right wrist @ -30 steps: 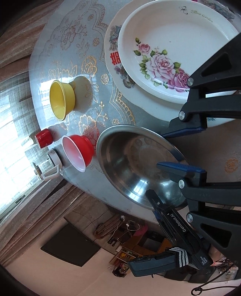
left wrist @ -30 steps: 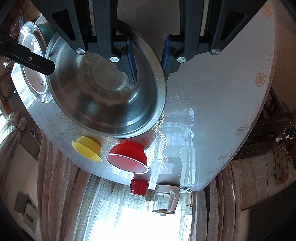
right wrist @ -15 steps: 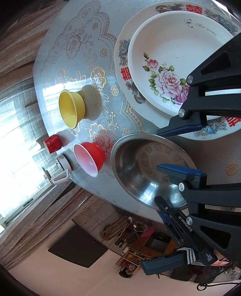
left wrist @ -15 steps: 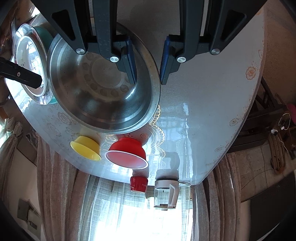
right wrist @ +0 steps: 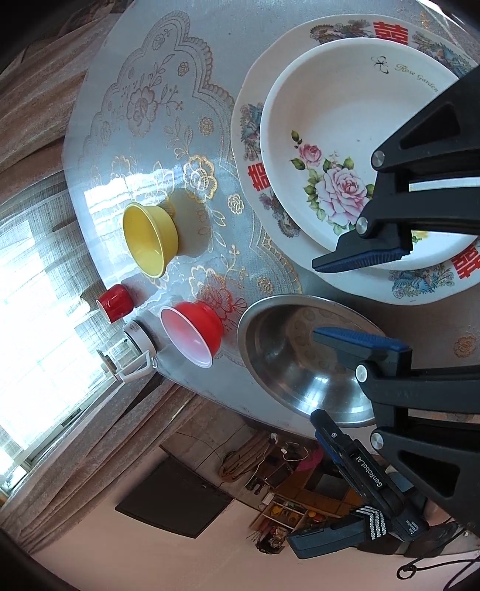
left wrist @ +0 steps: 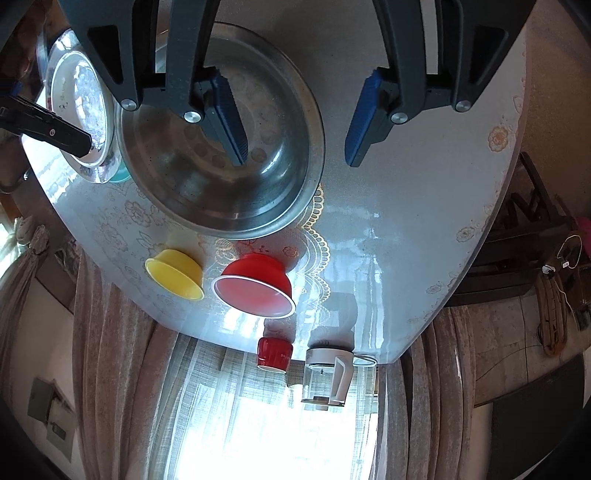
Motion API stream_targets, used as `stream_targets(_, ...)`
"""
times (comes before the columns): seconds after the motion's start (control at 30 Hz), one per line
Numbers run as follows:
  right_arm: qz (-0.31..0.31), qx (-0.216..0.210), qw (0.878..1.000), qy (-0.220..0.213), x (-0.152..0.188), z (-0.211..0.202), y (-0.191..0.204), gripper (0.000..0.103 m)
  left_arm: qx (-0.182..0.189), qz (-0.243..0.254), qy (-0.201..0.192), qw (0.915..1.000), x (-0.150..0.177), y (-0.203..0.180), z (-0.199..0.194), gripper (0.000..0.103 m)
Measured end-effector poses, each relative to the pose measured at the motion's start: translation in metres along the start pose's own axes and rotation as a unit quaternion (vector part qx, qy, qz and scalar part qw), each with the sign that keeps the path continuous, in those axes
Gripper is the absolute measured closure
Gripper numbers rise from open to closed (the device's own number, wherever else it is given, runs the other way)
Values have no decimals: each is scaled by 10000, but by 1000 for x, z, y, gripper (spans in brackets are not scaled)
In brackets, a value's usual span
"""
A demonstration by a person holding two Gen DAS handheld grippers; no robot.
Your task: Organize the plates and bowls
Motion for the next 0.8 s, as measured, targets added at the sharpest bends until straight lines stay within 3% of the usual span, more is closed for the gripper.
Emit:
stream_targets(0.1,58,-5,10000,-18,-4,-2,-5,72,51,34,-12,10000,-6,-7,-3,36)
stream_targets(0.4,211,263,9994,-20,-42,-19,-34,71,244,273,38,9993,-32,-41,-3,24)
stream_targets(0.63,463,740,9961,101,-94,-17,-76,69,217,473,398,9979,-52,-71,18,20)
stream_targets(0.8,889,617,9938,247,-127,1,-100,69,395,490,579,9963,-64,-88,31,20)
Point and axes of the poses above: each gripper's, at about its wrist camera, not at the fingertips, and z roughly the way its jaws point, y to its left, x to its underside, the point moved 9 cm from there along z, roughly the way its jaws point, and after that the axes turned 8 degrees about y, right-handed, at the moved point
